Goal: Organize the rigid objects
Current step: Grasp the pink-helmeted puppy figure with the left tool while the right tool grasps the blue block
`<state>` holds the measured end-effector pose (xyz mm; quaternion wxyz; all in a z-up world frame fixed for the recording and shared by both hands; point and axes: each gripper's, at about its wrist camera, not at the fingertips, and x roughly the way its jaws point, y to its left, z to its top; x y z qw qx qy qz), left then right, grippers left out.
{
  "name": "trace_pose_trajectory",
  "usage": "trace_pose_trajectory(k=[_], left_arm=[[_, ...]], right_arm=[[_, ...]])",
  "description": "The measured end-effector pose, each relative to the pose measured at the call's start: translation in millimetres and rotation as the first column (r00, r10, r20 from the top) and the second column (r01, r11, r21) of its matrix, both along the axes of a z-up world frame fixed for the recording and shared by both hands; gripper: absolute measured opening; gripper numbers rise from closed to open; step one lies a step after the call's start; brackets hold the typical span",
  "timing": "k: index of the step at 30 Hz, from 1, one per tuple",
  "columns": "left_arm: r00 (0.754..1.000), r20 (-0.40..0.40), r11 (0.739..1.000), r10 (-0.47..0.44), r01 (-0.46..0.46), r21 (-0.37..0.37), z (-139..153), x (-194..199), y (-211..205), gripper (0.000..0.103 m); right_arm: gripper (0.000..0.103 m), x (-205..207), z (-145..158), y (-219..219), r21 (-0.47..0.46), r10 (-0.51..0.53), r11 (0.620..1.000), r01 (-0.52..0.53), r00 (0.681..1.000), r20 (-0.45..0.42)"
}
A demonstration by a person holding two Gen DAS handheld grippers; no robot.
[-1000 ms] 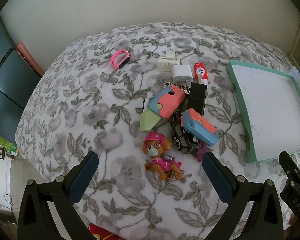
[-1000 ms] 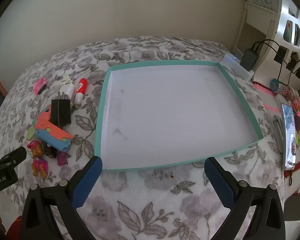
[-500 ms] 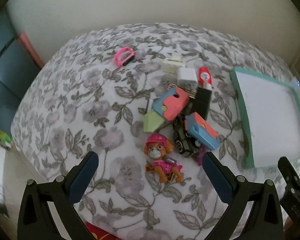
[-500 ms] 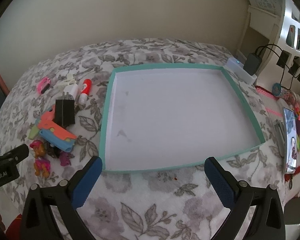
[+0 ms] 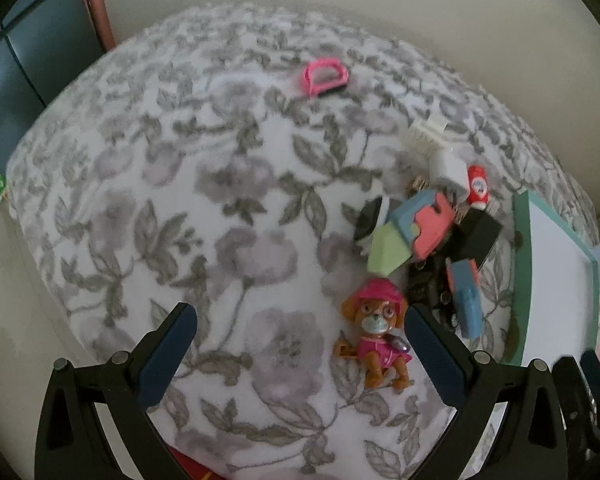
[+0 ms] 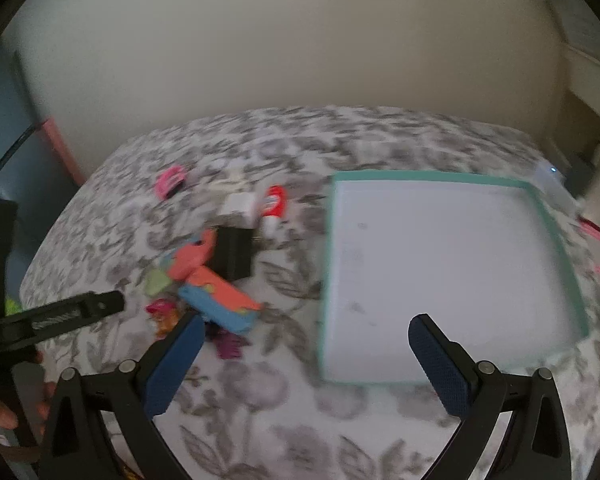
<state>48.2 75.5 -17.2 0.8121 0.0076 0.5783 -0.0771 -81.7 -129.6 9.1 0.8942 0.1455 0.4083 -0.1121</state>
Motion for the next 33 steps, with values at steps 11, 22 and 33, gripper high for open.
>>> trace_pose_trajectory(k=[11, 22, 33], left_arm=[[0.995, -0.092, 0.999, 0.041, -0.042, -0.006, -26.9, 20.8, -9.6, 0.103], [0.990, -0.142, 1.000, 0.011, -0.013, -0.014, -38.7, 29.9, -25.5, 0.097], [0.979, -0.206, 0.994, -0.003, -0.020, -0.106, -55.2, 30.0, -24.3, 0.084]], right_arm=[[0.096, 51.6, -40.6, 24.3, 0.034, 0.178, 0.984, -0.176, 0.979, -0.103], [0.085, 81.6, -63.7, 26.5, 0.131, 0.282, 0.954, -0.268, 0.954, -0.100], [0.067, 88.8, -73.2, 30.0, 0.209, 0.341, 0.924, -0.321, 0.938, -0.068]])
